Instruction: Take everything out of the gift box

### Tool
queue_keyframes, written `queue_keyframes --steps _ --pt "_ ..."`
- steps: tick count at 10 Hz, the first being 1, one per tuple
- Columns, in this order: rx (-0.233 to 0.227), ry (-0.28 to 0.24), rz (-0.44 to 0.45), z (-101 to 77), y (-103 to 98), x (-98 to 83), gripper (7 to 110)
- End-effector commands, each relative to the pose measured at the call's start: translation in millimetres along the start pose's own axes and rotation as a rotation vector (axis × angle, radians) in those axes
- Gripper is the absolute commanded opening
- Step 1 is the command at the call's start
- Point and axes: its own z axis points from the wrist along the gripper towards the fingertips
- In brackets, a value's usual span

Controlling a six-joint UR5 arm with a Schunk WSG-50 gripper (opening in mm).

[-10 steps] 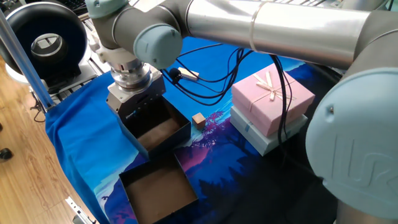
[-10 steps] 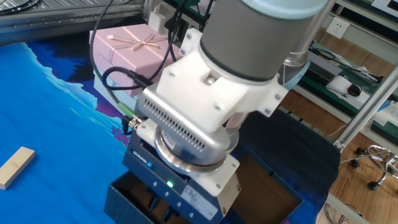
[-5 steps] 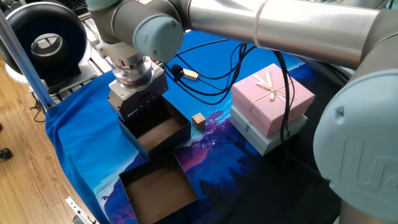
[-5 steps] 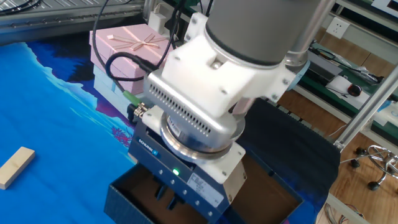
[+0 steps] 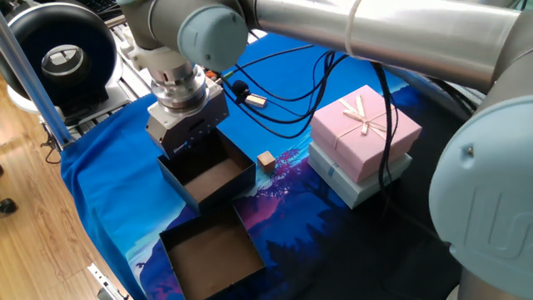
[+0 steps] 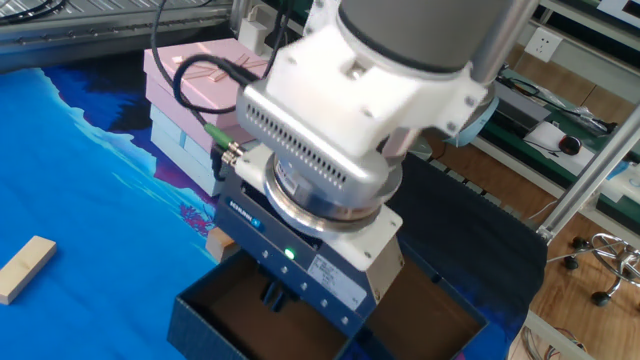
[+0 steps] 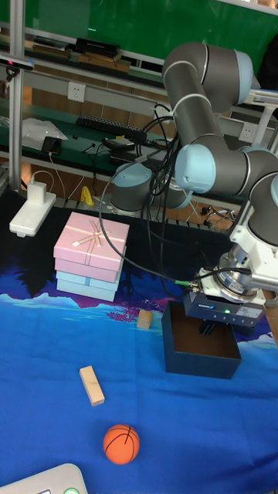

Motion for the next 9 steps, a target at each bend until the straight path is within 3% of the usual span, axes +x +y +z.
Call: queue_keyframes --steps 1,3,4,5,6,7,9 --pt "-0.012 0.005 0.004 -7.2 -6.9 -1.9 7" --pt "-0.058 0.007 -0.022 -10.6 -3.2 -5.6 7" --pt "-0.125 0.021 -0.065 -21.4 2.4 -6.7 7" --pt "-0.144 0.02 -0.08 -32.7 -9.7 -12.3 7" --pt "-0.101 -0.016 -0.023 -41.3 -36.9 -27.5 7" --pt "-0.108 -0.032 -0.001 -44.8 -45.2 -35.4 7" --pt "-0.135 0.046 -0.013 -39.2 -39.9 -18.0 7"
